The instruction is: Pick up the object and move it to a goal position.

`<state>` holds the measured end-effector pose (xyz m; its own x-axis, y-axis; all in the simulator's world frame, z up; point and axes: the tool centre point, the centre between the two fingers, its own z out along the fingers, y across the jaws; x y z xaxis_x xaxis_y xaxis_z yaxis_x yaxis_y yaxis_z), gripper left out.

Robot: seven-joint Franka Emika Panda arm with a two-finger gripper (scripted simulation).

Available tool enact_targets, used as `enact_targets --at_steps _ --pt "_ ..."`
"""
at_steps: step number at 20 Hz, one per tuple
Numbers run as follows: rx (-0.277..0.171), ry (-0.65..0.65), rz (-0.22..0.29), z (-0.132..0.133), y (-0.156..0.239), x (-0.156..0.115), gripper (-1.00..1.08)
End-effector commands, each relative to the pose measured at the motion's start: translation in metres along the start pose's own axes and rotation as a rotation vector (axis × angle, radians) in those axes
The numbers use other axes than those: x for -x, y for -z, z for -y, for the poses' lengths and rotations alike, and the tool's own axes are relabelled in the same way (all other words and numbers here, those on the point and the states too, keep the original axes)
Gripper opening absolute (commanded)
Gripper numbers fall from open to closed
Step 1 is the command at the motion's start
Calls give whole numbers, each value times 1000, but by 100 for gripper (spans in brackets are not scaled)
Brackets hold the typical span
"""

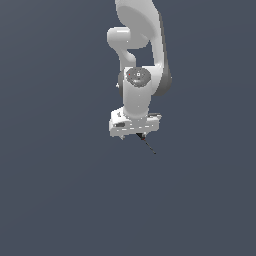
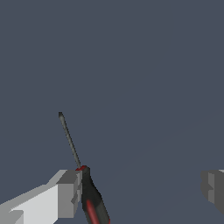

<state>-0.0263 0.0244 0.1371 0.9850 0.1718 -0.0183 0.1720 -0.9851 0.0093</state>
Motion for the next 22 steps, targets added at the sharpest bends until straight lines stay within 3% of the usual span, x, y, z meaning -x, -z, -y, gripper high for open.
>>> enact_targets --at_steps 1,12,22 --pt "1 55 -2 11 -12 7 100" --pt "-3 320 -16 62 -62 46 100" --pt "-6 376 -19 73 -72 56 100"
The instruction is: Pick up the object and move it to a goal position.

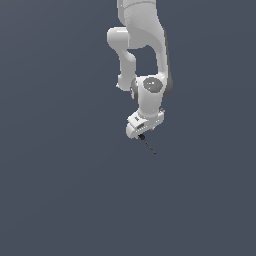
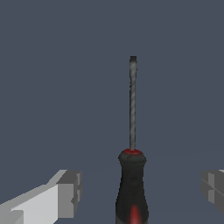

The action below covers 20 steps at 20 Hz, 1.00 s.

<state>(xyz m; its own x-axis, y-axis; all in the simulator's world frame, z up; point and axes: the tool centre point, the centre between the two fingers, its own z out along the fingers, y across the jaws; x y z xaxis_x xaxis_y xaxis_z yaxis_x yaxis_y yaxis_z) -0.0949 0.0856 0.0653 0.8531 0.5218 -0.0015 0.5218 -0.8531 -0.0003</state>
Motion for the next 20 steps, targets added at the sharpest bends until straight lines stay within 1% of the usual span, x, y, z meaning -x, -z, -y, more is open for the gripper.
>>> enact_targets --at_steps 1,5,13,18,19,20 --pt "0 0 0 0 -1 0 100" --pt "0 1 0 0 -10 0 100" --pt "0 5 -1 1 -44 1 100" --pt "0 5 -1 1 -51 1 100" --pt "0 5 -1 1 -51 1 -100" --pt "0 5 -1 1 -51 1 -100"
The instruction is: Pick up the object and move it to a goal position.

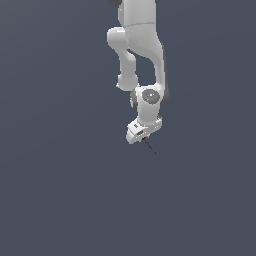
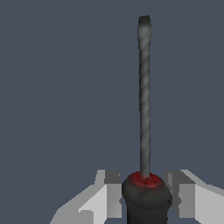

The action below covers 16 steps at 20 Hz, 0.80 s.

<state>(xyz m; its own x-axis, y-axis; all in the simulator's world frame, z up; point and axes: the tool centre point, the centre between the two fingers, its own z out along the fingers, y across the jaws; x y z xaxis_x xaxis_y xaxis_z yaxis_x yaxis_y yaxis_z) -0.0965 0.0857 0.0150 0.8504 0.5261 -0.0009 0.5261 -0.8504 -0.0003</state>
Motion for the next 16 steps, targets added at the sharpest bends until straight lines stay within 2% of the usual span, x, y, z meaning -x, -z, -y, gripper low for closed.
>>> enact_targets --at_steps 1,16 --pt "0 0 -1 0 0 0 -100" --pt "0 0 -1 -1 10 -7 -100"
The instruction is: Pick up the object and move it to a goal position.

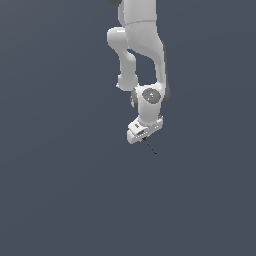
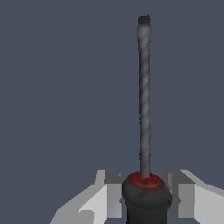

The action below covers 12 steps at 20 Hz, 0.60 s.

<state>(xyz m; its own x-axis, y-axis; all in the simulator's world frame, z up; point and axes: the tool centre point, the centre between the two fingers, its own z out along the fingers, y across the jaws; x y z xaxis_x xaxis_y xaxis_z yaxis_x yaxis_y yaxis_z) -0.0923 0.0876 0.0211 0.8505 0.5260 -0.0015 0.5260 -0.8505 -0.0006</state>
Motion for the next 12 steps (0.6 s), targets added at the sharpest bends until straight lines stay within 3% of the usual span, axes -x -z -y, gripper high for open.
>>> enact_targets --at_steps 1,12 --pt "1 0 -1 -1 7 -5 -100" --pt "-1 1 -2 -6 68 -50 -100"
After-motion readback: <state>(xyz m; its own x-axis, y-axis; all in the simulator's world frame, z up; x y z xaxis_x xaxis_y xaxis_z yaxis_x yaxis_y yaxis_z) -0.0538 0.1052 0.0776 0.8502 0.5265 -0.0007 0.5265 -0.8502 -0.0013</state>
